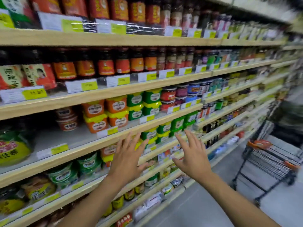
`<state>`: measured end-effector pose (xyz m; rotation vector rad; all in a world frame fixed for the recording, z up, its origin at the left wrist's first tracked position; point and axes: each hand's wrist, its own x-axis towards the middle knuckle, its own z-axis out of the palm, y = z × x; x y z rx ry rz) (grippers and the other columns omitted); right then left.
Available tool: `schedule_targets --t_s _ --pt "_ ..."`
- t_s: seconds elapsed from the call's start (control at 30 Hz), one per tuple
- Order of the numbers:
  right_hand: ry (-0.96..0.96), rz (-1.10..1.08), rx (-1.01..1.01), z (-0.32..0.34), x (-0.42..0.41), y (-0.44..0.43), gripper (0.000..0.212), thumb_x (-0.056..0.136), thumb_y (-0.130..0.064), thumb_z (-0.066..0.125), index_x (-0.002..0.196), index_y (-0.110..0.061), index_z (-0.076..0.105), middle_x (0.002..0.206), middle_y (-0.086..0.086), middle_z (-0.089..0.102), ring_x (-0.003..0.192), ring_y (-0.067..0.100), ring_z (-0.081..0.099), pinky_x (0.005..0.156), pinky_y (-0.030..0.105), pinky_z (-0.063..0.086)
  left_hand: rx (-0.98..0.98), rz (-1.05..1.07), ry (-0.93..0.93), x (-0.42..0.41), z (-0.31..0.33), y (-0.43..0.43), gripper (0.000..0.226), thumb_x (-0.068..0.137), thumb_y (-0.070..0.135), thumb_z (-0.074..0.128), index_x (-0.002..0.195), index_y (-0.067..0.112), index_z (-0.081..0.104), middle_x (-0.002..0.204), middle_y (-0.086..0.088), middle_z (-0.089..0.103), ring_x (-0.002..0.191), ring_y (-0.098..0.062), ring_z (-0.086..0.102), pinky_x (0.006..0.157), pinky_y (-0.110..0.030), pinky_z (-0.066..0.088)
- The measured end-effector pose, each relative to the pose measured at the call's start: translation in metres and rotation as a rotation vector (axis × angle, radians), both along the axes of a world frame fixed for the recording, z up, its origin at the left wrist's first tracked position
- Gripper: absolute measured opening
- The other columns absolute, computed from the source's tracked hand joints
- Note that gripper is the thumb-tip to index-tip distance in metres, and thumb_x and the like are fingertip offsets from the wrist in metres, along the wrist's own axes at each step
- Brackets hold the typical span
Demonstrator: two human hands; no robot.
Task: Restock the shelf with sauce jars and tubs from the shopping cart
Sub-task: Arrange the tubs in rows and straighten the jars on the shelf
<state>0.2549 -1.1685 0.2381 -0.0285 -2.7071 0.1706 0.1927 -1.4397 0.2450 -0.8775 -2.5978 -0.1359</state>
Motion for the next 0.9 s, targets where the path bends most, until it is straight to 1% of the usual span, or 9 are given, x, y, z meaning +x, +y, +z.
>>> schedule_targets --t_s 0.13,0.23,0.37,0.47,0.53,0.6,0.7,0.83,0.9 --pt "-0.081 -0.142 -0.027 -0.019 0.052 0.092 0.087 0.086 -0.067 0.057 0.158 -0.039 0.015 0.168 0.002 0.008 0.153 0.031 0.012 0.120 0.059 0.019 -0.061 -0.053 -0.088 0.014 -0.036 0.098 0.089 0.085 0.070 0.061 0.159 0.038 0.022 0.169 -0.002 0.015 0.156 -0.029 0.007 0.123 -0.059 0.018" --pt "-0.133 -0.255 -0.067 -0.037 0.092 0.154 0.086 0.084 -0.066 0.055 0.157 -0.036 0.022 0.167 0.006 0.013 0.151 0.034 0.020 0.117 0.061 0.023 -0.087 -0.122 -0.142 0.030 -0.063 0.169 0.094 0.077 0.067 0.072 0.156 0.035 0.033 0.165 -0.005 0.028 0.154 -0.030 0.016 0.122 -0.056 0.019" --pt "-0.197 -0.395 -0.070 -0.062 0.140 0.223 0.095 0.076 -0.063 0.066 0.157 -0.031 0.027 0.164 0.010 0.022 0.147 0.037 0.029 0.113 0.061 0.032 -0.129 -0.214 -0.209 0.054 -0.091 0.253 0.093 0.069 0.067 0.075 0.149 0.030 0.047 0.161 -0.006 0.037 0.149 -0.031 0.027 0.115 -0.053 0.017" --pt "-0.228 -0.493 -0.092 -0.075 0.166 0.263 0.096 0.068 -0.061 0.073 0.151 -0.026 0.039 0.159 0.014 0.033 0.138 0.039 0.042 0.106 0.058 0.041 -0.125 -0.283 -0.272 0.068 -0.106 0.306 0.092 0.062 0.063 0.074 0.145 0.030 0.050 0.157 -0.008 0.043 0.146 -0.032 0.034 0.114 -0.053 0.023" --pt "-0.245 -0.564 -0.099 -0.085 0.182 0.288 0.096 0.070 -0.062 0.069 0.153 -0.028 0.036 0.160 0.013 0.030 0.139 0.038 0.040 0.107 0.056 0.039 -0.138 -0.336 -0.301 0.075 -0.112 0.344 0.099 0.059 0.062 0.077 0.147 0.031 0.047 0.157 -0.008 0.044 0.146 -0.033 0.037 0.115 -0.055 0.030" --pt "-0.259 -0.630 -0.128 -0.094 0.195 0.310 0.095 0.072 -0.063 0.064 0.155 -0.031 0.031 0.163 0.011 0.025 0.142 0.037 0.036 0.110 0.055 0.036 -0.142 -0.375 -0.337 0.079 -0.117 0.381 0.103 0.057 0.064 0.082 0.148 0.032 0.046 0.157 -0.007 0.043 0.144 -0.034 0.041 0.110 -0.057 0.042" --pt "-0.283 -0.719 -0.187 -0.108 0.208 0.341 0.094 0.076 -0.064 0.062 0.156 -0.031 0.027 0.165 0.009 0.019 0.145 0.037 0.029 0.115 0.052 0.030 -0.141 -0.432 -0.390 0.075 -0.124 0.434 0.098 0.071 0.066 0.074 0.155 0.035 0.034 0.166 -0.002 0.027 0.152 -0.032 0.028 0.114 -0.056 0.035" --pt "-0.253 -0.795 -0.286 -0.116 0.212 0.382 0.090 0.083 -0.061 0.063 0.157 -0.032 0.022 0.167 0.004 0.010 0.151 0.030 0.019 0.120 0.046 0.020 -0.082 -0.544 -0.431 0.058 -0.129 0.502 0.089 0.090 0.062 0.058 0.161 0.036 0.011 0.171 0.000 0.000 0.157 -0.025 -0.003 0.126 -0.047 0.009" --pt "-0.230 -0.832 -0.353 -0.116 0.208 0.406 0.090 0.084 -0.060 0.065 0.157 -0.034 0.019 0.167 0.001 0.007 0.151 0.027 0.016 0.121 0.045 0.021 -0.037 -0.590 -0.451 0.043 -0.128 0.537 0.087 0.093 0.063 0.055 0.161 0.036 0.007 0.170 0.002 -0.005 0.157 -0.023 -0.006 0.126 -0.043 0.007"
